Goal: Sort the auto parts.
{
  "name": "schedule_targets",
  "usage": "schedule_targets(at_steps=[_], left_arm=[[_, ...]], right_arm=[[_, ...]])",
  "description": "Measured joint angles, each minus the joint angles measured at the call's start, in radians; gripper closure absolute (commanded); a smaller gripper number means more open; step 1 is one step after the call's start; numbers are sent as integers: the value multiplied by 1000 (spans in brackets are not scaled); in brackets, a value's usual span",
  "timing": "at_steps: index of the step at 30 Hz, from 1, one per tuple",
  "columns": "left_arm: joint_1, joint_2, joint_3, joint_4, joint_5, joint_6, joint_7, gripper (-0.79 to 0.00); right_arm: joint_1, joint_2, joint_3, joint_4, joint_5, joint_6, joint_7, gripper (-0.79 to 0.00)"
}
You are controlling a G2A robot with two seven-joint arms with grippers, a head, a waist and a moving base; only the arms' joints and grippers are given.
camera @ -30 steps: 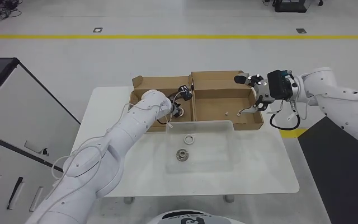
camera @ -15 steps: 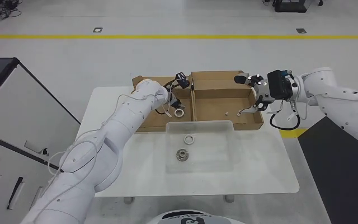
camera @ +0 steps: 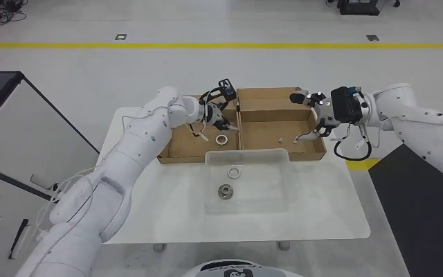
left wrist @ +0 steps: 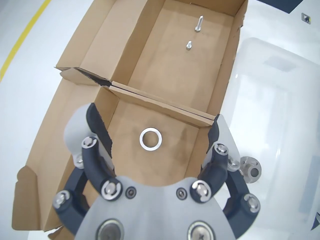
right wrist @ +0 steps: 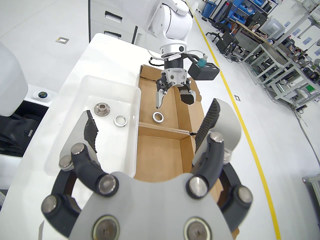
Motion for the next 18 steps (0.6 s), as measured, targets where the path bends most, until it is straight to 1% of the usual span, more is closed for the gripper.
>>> schedule_targets(at_steps=[2,3,5,6,8,9,12,15,18], left_arm=[[52,31,-49,-111,-7,16,-52,-785],[94,52,-86,-192,-18,31,-89,-785],[163,81,-142,-322,-41,56,-154,-785],[211,98,-177,-412,-56,74,-204,-785],[281,121,-226,-542,-78,100,-278,-785],[324,134,-252,-621,-89,113,-324,-785],[412,157,-293,-779,-117,134,-419,-785],[470,171,-303,-880,-136,155,-484,-785],[507,177,-300,-934,-161,189,-510,-785]], right_arm=[[0,0,0,0,0,0,0,-785],[0,0,0,0,0,0,0,-785],[0,0,0,0,0,0,0,-785],[0,0,0,0,0,0,0,-785],[0,0,0,0,0,0,0,-785],[0,0,0,0,0,0,0,-785],[0,0,0,0,0,0,0,-785],[0,0,0,0,0,0,0,-785],[0,0,0,0,0,0,0,-785]])
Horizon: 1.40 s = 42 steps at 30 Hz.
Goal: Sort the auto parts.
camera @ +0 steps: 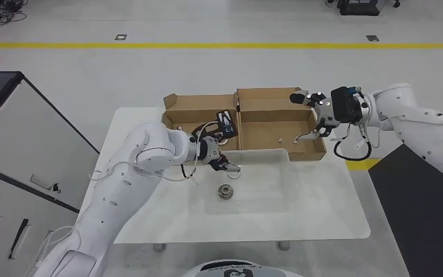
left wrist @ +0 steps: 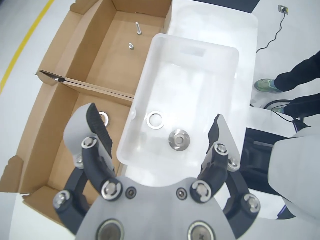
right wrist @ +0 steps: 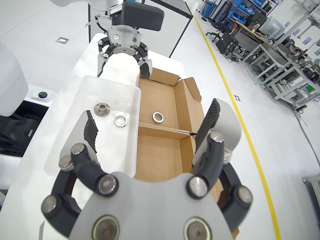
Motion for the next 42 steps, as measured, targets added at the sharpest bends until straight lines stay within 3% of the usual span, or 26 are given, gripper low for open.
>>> schedule_targets(at_steps=[13,17,25,26,27,29,42], left_arm=[[11,4,24,-17,37,11,-13,-785],[-31,-4,91,-5,56,70,-81,-785],[-191,-56,290,92,55,238,-207,-776],[-206,-61,308,104,54,246,-215,-606],[-222,-68,329,121,46,254,-219,-563],[-242,-77,355,143,39,257,-223,-394],[-291,-111,478,274,101,208,-190,-329]], right_arm=[[0,0,0,0,0,0,0,-785],[0,0,0,0,0,0,0,-785],[0,0,0,0,0,0,0,-785],[0,0,0,0,0,0,0,-785],[0,0,0,0,0,0,0,-785],[0,0,0,0,0,0,0,-785],[0,0,0,0,0,0,0,-785]])
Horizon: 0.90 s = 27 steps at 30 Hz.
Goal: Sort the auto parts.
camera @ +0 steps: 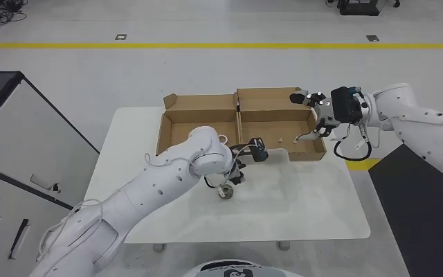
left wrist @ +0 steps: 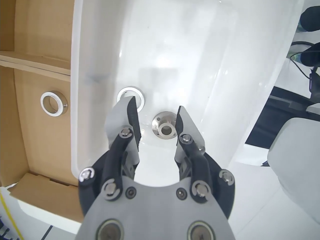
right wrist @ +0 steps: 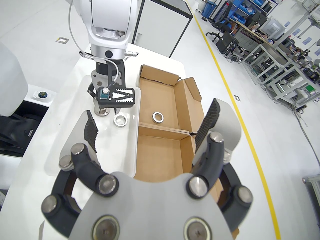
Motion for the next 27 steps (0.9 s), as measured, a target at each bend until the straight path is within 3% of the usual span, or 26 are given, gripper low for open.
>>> schedule_targets(at_steps=[20,27], left_arm=[[-46,-44,93,153,142,-30,80,-234],[-59,-66,122,212,164,-40,106,-252]], right_arm=[[0,0,0,0,0,0,0,-785],[0,0,0,0,0,0,0,-785]])
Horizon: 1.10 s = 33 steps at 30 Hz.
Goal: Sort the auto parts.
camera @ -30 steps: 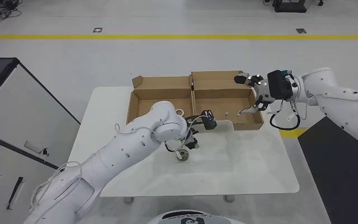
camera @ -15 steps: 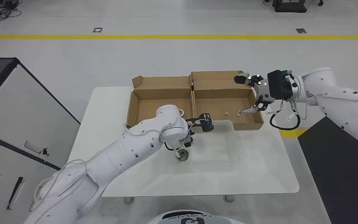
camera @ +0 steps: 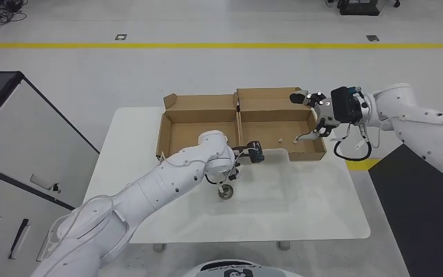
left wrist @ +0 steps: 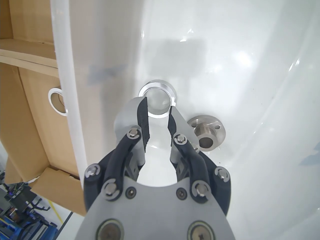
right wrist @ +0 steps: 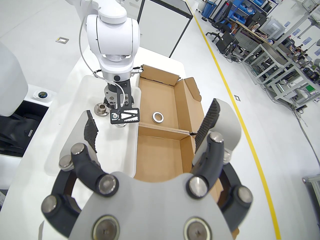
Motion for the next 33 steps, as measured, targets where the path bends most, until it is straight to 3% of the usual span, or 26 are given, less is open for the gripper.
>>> schedule_targets(at_steps=[13,33], left_arm=[[-17,-31,22,66,15,-10,26,-259],[-18,-54,28,106,10,-50,-7,-357]], right_arm=[[0,0,0,0,0,0,0,-785],[0,0,0,0,0,0,0,-785]])
